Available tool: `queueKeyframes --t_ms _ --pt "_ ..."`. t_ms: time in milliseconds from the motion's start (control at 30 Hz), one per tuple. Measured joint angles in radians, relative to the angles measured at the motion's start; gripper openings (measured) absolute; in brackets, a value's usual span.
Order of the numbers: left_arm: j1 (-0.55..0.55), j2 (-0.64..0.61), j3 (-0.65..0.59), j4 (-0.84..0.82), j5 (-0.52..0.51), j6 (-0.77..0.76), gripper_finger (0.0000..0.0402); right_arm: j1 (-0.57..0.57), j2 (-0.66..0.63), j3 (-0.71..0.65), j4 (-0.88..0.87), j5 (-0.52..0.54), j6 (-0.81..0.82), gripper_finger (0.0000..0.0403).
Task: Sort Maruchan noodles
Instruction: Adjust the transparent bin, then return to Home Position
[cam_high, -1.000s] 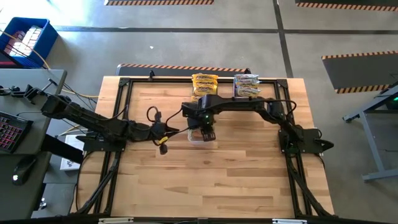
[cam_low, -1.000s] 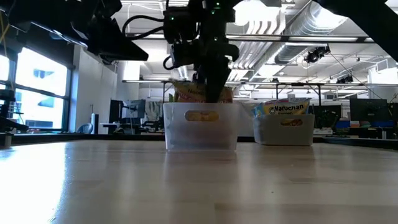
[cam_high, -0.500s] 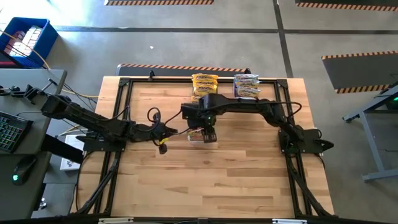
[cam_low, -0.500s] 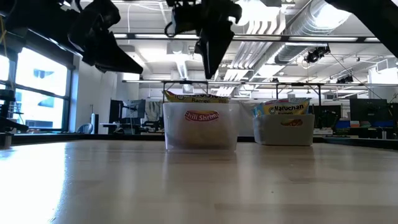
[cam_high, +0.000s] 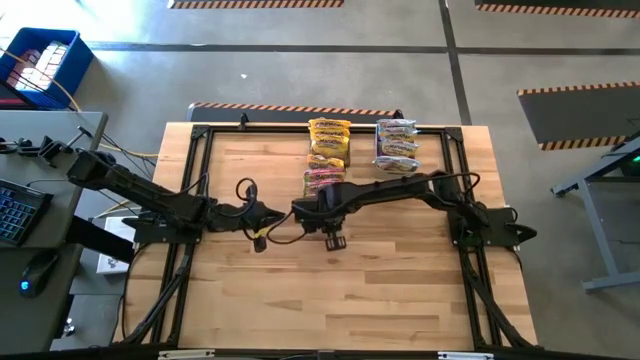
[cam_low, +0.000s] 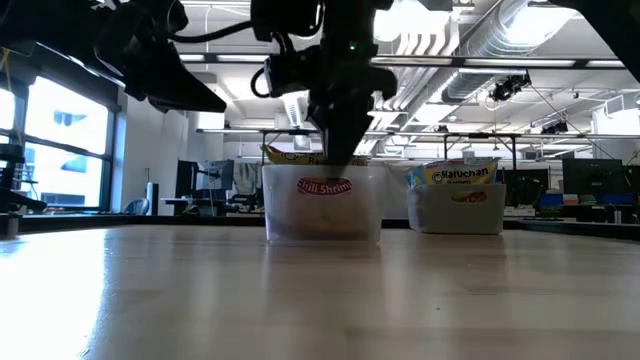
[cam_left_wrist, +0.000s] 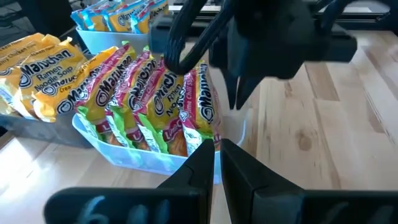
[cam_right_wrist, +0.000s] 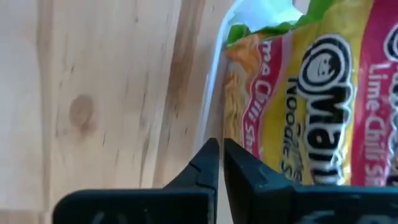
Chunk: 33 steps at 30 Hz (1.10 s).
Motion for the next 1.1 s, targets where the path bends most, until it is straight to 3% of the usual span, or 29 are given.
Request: queueKeyframes --t_ms 267,800,1000,1100 --pt "-0.002 0.000 0.000 0.002 -0.006 -0.008 0.0019 0.005 0.000 -0.037 0.081 -0.120 -0.005 0.0002" --pt "0.000 0.000 0.000 0.024 -0.005 -0.018 0.0019 0.074 -0.009 -0.037 0.137 -0.209 0.064 0.0000" --pt "0.001 0.000 0.000 0.032 -0.003 -0.019 0.0019 0.099 -0.144 -0.051 0.113 -0.134 0.084 0.0000" --pt "0.000 0.000 0.000 0.066 0.046 -0.010 0.0019 0.109 -0.252 -0.142 0.188 -0.109 0.061 0.0000"
